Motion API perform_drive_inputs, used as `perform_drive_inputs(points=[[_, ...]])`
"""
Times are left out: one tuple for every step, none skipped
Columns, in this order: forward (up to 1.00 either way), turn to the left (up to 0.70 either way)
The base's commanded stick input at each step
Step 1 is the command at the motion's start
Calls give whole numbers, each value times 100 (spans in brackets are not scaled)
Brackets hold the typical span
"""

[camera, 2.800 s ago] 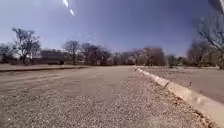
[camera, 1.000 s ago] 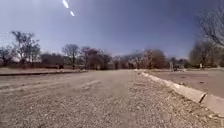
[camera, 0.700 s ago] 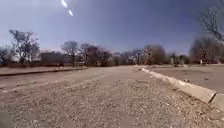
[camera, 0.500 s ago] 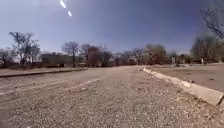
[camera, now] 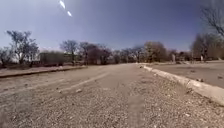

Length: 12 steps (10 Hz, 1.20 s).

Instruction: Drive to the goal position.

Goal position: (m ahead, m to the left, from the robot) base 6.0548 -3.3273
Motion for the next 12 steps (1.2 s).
perform_drive_inputs(points=[[70,0],[70,0],[70,0],[70,0],[70,-3],[70,-11],[70,-20],[70,-28],[70,-34],[70,-26],[70,-19],[70,-11]])
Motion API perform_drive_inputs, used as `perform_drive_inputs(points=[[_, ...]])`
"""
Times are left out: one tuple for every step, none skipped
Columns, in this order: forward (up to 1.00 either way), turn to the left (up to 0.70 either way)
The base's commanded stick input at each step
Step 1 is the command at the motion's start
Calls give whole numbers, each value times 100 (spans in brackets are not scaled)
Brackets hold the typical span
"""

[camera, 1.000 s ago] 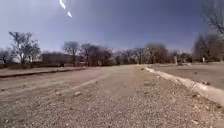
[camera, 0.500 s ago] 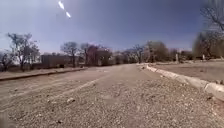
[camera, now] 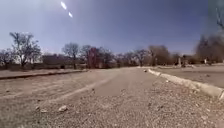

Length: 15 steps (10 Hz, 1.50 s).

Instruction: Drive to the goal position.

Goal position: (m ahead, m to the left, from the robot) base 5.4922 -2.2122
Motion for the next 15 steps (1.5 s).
perform_drive_inputs(points=[[70,-3],[70,0],[70,0],[70,0],[70,0],[70,0],[70,0],[70,0],[70,0],[70,0],[70,0],[70,0],[70,0],[70,0],[70,0]])
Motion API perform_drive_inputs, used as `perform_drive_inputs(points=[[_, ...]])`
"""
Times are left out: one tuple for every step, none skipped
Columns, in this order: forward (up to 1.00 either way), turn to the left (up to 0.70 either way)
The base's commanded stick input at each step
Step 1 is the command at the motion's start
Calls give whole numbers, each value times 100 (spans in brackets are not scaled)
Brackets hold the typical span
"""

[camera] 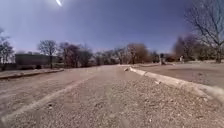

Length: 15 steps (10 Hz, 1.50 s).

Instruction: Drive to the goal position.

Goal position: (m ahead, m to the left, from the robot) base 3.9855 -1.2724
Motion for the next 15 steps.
perform_drive_inputs(points=[[70,0],[70,0],[70,0],[70,0],[70,0],[70,0],[70,0],[70,0],[70,0],[70,0],[70,0],[70,0],[70,0],[70,0],[70,0]])
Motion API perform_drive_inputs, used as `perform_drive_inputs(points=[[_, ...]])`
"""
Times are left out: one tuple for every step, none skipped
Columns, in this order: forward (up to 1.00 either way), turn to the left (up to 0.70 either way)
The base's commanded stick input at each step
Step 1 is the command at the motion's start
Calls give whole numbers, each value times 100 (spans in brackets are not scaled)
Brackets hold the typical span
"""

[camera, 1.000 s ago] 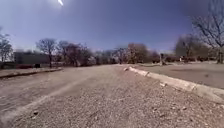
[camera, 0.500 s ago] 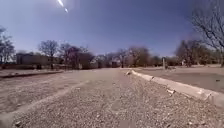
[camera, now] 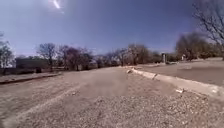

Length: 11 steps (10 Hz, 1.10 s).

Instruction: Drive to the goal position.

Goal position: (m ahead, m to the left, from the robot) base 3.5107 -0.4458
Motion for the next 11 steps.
perform_drive_inputs(points=[[70,0],[70,0],[70,0],[70,0],[70,0],[70,-5],[70,-21],[70,-34],[70,-34],[70,-34],[70,-32]])
